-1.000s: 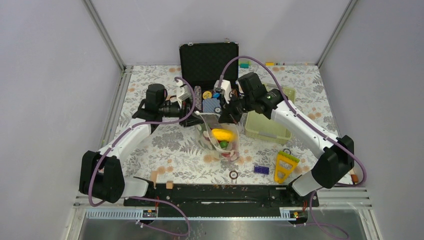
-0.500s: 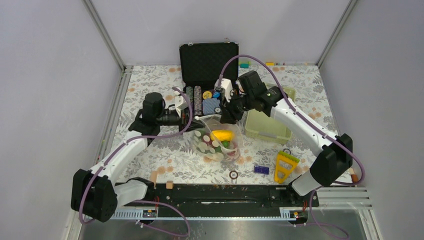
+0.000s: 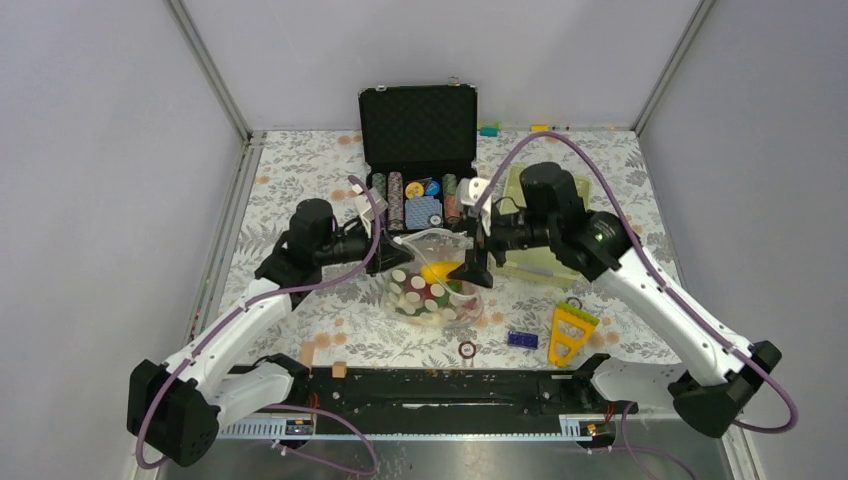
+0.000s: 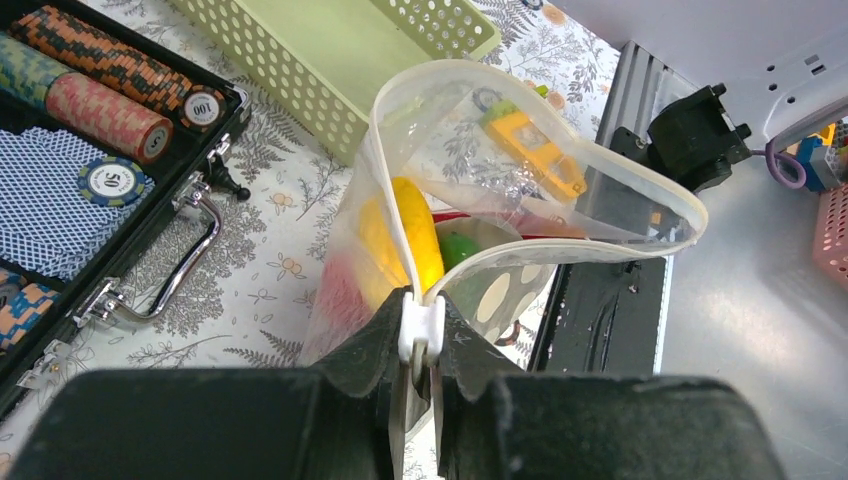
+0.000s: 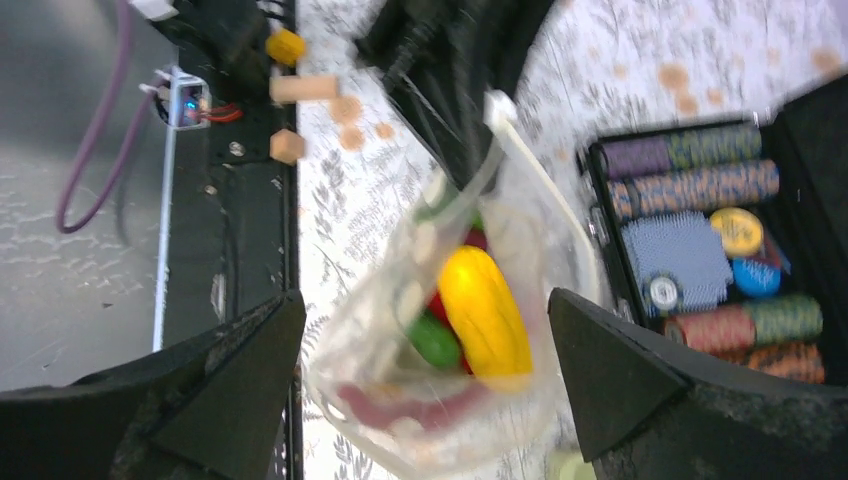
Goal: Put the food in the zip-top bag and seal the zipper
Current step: Adjust the zipper food storage bag at the center of the board.
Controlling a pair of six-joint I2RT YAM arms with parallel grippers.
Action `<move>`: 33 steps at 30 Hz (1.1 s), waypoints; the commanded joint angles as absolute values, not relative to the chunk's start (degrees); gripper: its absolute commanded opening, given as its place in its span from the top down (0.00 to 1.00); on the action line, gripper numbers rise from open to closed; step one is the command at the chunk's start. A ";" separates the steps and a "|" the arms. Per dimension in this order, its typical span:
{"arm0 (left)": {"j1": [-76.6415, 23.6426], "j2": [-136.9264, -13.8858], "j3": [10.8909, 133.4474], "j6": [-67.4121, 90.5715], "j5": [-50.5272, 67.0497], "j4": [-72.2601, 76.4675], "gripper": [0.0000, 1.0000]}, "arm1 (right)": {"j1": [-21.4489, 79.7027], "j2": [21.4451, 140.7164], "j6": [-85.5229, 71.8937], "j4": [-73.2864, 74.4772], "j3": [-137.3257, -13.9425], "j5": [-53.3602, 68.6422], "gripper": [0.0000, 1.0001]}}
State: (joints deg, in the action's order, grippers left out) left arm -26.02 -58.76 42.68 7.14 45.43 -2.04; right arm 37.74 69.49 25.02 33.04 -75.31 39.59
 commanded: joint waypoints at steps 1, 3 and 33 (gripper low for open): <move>-28.04 -56.32 46.40 9.25 40.47 -4.57 1.00 | 47.90 66.53 24.39 27.98 -73.67 31.41 0.00; -29.10 -55.24 46.41 8.56 39.76 -5.63 1.00 | 50.60 67.18 24.32 27.72 -73.63 27.68 0.00; -31.99 -47.79 41.70 -6.19 42.71 -12.30 1.00 | 47.63 60.70 31.19 46.28 -62.18 8.80 0.96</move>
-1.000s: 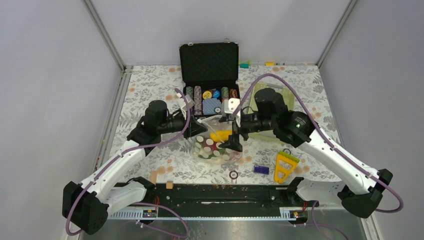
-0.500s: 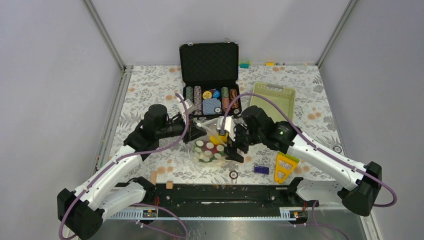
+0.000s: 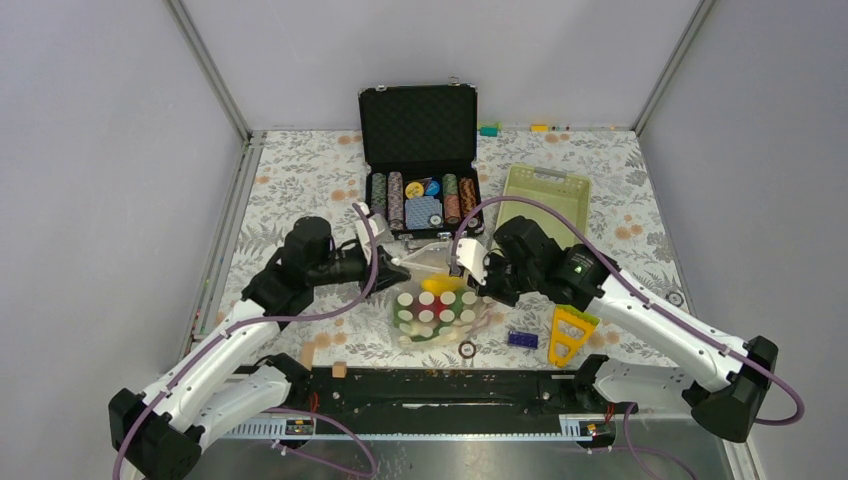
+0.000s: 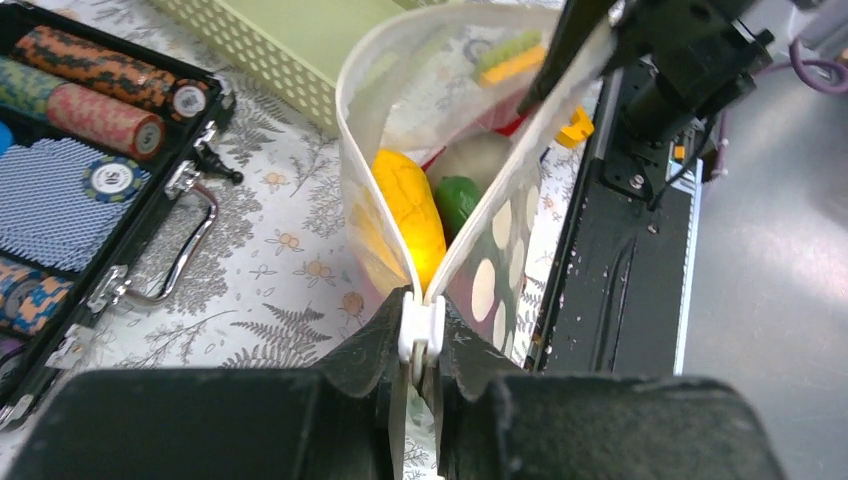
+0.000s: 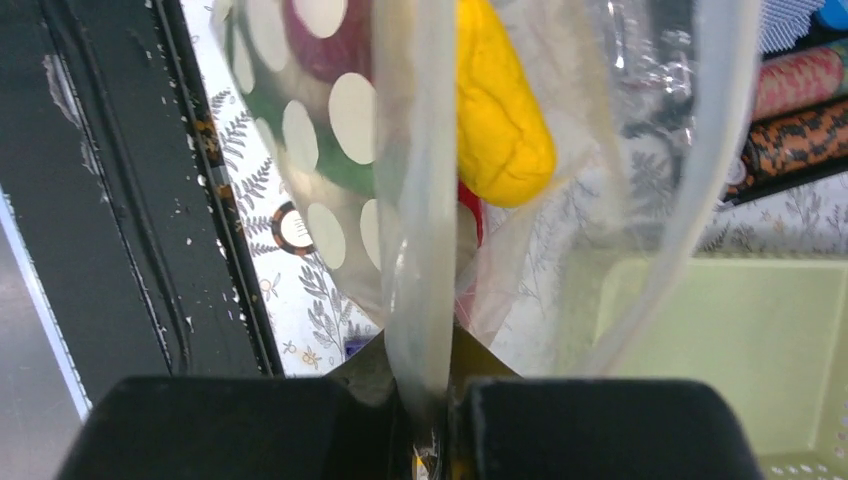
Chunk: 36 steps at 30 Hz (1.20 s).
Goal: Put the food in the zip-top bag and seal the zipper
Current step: Adjust the zipper food storage bag at the center of the board.
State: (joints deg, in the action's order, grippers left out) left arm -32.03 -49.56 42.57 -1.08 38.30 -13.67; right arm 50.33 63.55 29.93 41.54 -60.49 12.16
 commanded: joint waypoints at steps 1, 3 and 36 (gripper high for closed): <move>-31.99 -47.30 41.14 -6.76 43.50 -12.02 1.00 | 46.32 60.06 30.67 46.03 -61.70 9.43 0.97; -31.97 -46.55 40.39 -6.70 43.79 -11.35 1.00 | 43.97 58.87 29.69 44.78 -60.40 9.91 0.97; -31.77 -45.75 22.67 22.73 39.31 25.17 0.70 | 43.11 56.08 24.78 32.00 -52.44 17.71 1.00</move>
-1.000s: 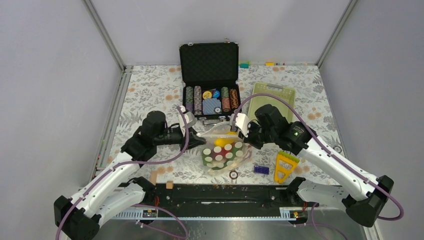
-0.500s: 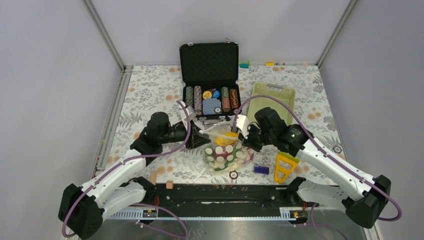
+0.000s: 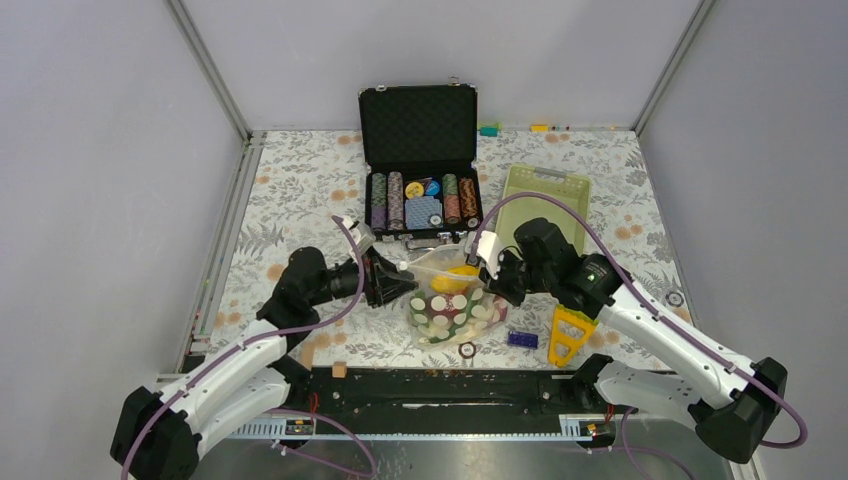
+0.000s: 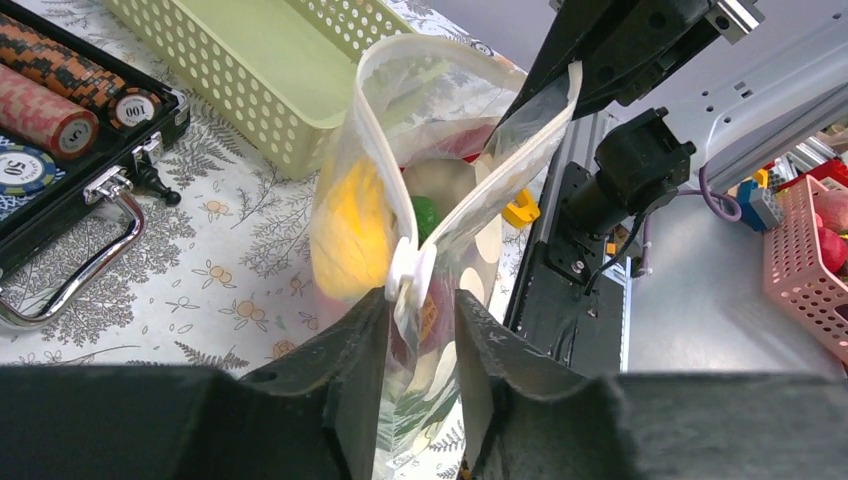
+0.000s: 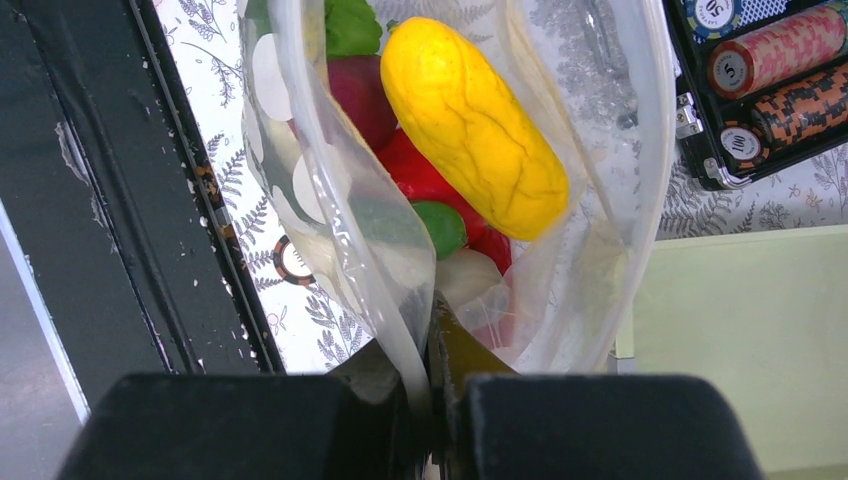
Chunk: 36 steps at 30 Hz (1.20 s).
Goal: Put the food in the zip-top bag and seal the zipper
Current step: Adjust the zipper food storage bag at the center of the board, then zip the zipper food storage bag at the center of the board.
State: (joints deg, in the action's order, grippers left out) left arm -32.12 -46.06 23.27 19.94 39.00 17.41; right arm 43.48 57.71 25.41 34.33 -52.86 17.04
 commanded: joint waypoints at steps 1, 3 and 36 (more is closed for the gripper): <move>-31.73 -45.85 22.61 22.88 39.63 25.33 0.73 | 43.11 55.89 24.78 31.93 -52.39 17.75 1.00; -31.75 -46.05 22.30 23.05 39.10 26.02 0.81 | 43.08 55.58 24.73 31.66 -52.30 17.75 0.99; -31.90 -42.43 34.46 10.87 42.39 8.19 1.00 | 47.93 74.21 19.13 24.89 -80.50 37.19 0.14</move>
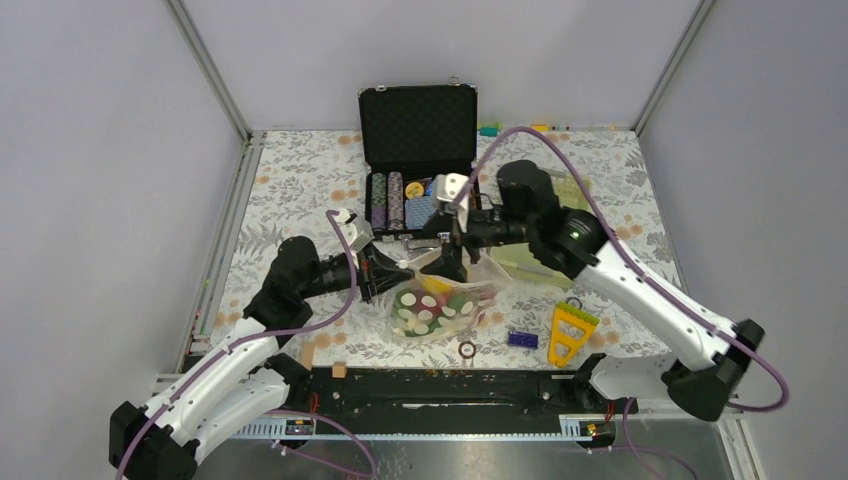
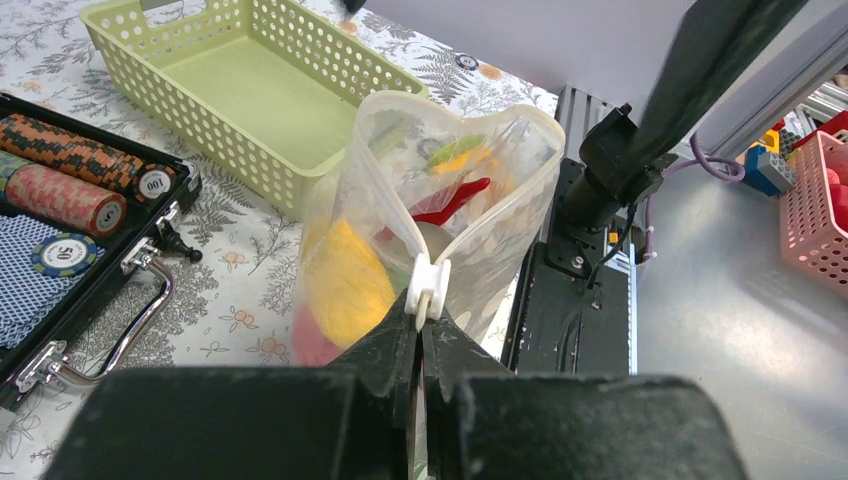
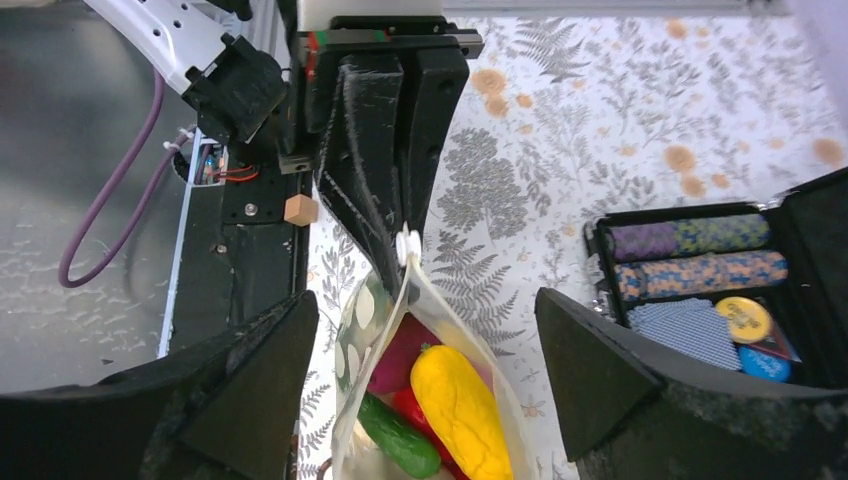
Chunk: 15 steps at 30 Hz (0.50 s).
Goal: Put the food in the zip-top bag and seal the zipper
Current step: Zip the zipper food storage bag at the center of the board.
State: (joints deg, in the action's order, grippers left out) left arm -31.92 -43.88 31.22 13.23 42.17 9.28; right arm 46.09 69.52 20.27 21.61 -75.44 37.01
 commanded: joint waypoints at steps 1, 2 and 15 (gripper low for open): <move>-31.90 -42.36 34.55 10.75 42.08 7.53 1.00 | 48.37 75.24 19.09 25.15 -81.35 37.21 0.17; -31.85 -42.22 34.69 10.73 41.77 6.99 1.00 | 48.79 76.21 19.12 25.26 -81.88 37.39 0.19; -31.90 -41.80 34.63 10.45 42.11 6.32 1.00 | 51.47 84.44 19.15 29.18 -87.20 39.82 0.44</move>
State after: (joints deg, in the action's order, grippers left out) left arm -31.92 -42.68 31.83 11.35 41.91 4.47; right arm 50.37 83.15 19.35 27.40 -84.79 38.83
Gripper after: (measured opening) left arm 0.009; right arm 0.579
